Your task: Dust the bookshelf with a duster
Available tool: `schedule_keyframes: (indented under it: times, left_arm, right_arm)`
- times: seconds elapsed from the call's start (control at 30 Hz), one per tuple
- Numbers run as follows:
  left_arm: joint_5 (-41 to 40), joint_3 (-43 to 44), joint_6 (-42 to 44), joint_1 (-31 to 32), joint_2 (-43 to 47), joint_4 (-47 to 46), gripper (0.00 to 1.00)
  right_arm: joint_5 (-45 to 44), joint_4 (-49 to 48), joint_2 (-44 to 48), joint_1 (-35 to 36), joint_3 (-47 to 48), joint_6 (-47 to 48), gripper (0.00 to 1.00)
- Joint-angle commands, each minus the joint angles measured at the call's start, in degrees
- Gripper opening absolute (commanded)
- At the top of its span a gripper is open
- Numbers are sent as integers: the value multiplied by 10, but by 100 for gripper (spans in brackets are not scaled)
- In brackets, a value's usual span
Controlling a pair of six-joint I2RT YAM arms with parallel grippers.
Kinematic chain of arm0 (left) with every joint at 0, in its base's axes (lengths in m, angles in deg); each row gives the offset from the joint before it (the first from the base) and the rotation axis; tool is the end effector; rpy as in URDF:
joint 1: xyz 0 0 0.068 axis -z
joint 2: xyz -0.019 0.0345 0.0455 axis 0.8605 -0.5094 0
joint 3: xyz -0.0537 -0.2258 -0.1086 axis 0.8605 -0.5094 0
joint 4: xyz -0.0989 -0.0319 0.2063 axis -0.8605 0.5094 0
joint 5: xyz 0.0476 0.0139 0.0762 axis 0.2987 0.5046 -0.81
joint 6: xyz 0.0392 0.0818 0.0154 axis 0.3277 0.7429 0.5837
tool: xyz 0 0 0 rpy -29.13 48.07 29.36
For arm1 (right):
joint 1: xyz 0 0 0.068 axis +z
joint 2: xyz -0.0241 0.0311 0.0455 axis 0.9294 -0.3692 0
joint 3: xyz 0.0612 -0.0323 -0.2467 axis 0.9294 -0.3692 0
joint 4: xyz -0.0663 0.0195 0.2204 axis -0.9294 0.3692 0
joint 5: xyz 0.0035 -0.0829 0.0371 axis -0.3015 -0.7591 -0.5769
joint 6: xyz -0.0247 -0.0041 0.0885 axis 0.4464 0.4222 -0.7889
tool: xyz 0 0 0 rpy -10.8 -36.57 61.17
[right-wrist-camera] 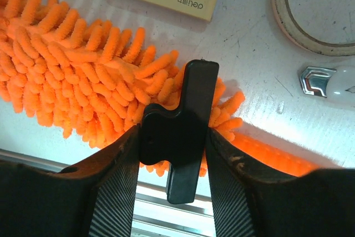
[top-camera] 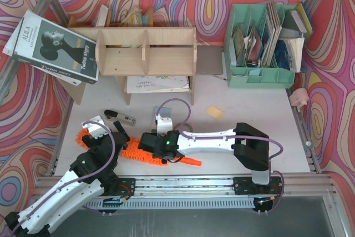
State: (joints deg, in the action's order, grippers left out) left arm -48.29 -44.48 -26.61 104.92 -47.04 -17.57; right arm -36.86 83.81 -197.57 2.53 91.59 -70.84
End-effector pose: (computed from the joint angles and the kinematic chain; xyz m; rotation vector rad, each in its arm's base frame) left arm 0.1138 -0.0207 0.1983 -0.4778 1.8834 0.0066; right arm 0.1535 0.3489 0.1558 -0.0224 2.6064 0.3551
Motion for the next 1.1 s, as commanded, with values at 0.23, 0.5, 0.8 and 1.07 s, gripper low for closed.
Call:
schedule_keyframes:
  times: [0.23, 0.5, 0.8, 1.07]
  left_arm:
    - [-1, -9, 9, -2, 4, -9, 98]
    - [-1, -8, 9, -2, -2, -12, 98]
    - [-1, -7, 11, -2, -12, -16, 98]
    - [-1, -7, 11, -2, -15, -17, 98]
  right_arm:
    - [-40, 42, 18, -1, 7, -29, 43]
    - [-66, 49, 44, -2, -13, -53, 43]
    - [-106, 106, 60, -13, -23, -90, 43]
    - [-106, 85, 102, -36, -76, -97, 43]
